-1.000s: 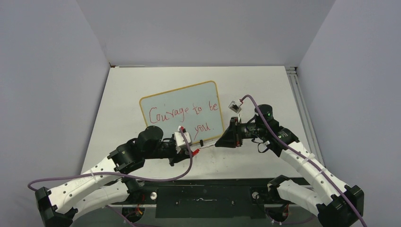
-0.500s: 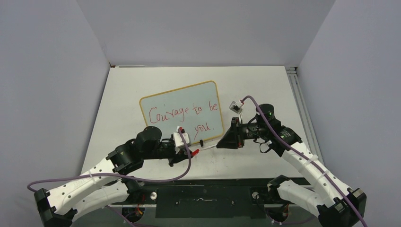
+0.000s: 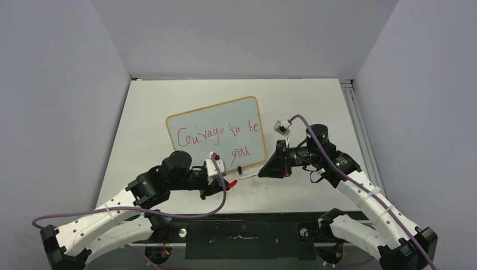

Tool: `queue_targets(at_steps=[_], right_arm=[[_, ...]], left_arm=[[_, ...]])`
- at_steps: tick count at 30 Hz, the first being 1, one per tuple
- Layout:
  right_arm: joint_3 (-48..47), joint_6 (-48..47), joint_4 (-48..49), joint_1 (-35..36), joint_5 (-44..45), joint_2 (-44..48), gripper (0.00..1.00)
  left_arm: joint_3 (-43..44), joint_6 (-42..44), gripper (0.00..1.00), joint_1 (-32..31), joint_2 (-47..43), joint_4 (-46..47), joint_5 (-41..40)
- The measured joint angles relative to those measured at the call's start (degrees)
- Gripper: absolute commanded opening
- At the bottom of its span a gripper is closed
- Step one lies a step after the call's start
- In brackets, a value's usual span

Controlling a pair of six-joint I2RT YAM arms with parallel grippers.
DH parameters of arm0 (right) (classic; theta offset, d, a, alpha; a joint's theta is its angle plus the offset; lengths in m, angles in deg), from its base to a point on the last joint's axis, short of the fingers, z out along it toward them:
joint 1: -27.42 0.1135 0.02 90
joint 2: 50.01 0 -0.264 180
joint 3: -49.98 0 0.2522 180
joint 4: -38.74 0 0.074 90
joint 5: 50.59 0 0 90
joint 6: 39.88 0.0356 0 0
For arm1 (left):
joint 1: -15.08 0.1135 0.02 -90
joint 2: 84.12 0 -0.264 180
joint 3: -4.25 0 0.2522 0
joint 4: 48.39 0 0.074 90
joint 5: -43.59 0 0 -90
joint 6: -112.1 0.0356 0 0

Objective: Write a sentence on the whiteboard
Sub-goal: Insert the pen cap into the whiteboard marker.

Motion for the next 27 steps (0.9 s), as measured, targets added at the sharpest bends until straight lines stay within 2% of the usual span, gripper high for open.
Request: queue_targets(at_steps=[27], right_arm=[[0.0,1.2,1.7,1.5,-0.8,-1.4,0.05]], left_arm=[[0.0,0.0,0.0,0.0,0.3,0.0,0.6]])
